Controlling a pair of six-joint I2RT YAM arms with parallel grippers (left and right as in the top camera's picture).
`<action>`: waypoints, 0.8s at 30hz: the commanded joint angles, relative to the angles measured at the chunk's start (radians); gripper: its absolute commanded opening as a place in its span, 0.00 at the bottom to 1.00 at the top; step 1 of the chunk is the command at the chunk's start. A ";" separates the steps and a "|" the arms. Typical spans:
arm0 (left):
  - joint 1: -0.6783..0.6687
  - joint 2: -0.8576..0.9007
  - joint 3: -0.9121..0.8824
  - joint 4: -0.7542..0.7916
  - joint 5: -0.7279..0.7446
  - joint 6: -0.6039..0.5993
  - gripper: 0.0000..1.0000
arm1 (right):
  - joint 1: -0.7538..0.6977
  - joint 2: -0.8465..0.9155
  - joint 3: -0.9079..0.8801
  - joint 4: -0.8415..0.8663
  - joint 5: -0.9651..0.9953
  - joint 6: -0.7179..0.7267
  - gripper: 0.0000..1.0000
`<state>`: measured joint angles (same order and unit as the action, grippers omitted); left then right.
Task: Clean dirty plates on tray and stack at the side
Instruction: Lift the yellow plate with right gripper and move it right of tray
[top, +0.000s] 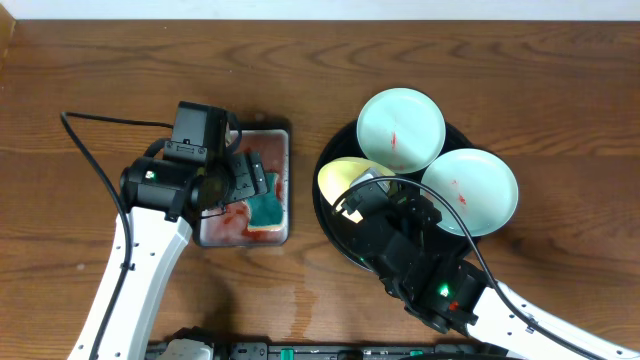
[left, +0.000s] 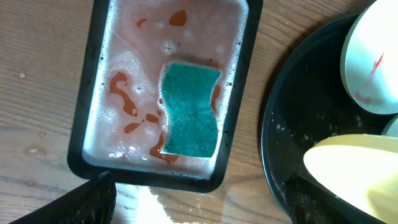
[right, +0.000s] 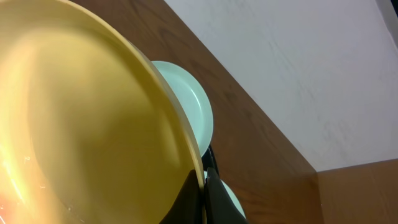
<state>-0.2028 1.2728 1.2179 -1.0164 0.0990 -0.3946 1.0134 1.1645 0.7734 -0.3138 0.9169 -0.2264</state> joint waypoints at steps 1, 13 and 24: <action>0.003 -0.001 0.010 -0.003 -0.002 0.002 0.87 | -0.012 -0.009 0.027 0.003 0.029 0.031 0.01; 0.003 -0.001 0.010 -0.003 -0.002 0.002 0.87 | -0.161 -0.009 0.027 -0.079 0.003 0.383 0.01; 0.003 -0.001 0.010 -0.003 -0.002 0.002 0.87 | -0.848 -0.068 0.028 -0.146 -0.991 0.570 0.01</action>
<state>-0.2028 1.2728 1.2179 -1.0168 0.0990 -0.3946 0.3321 1.1473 0.7799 -0.4709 0.3256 0.2768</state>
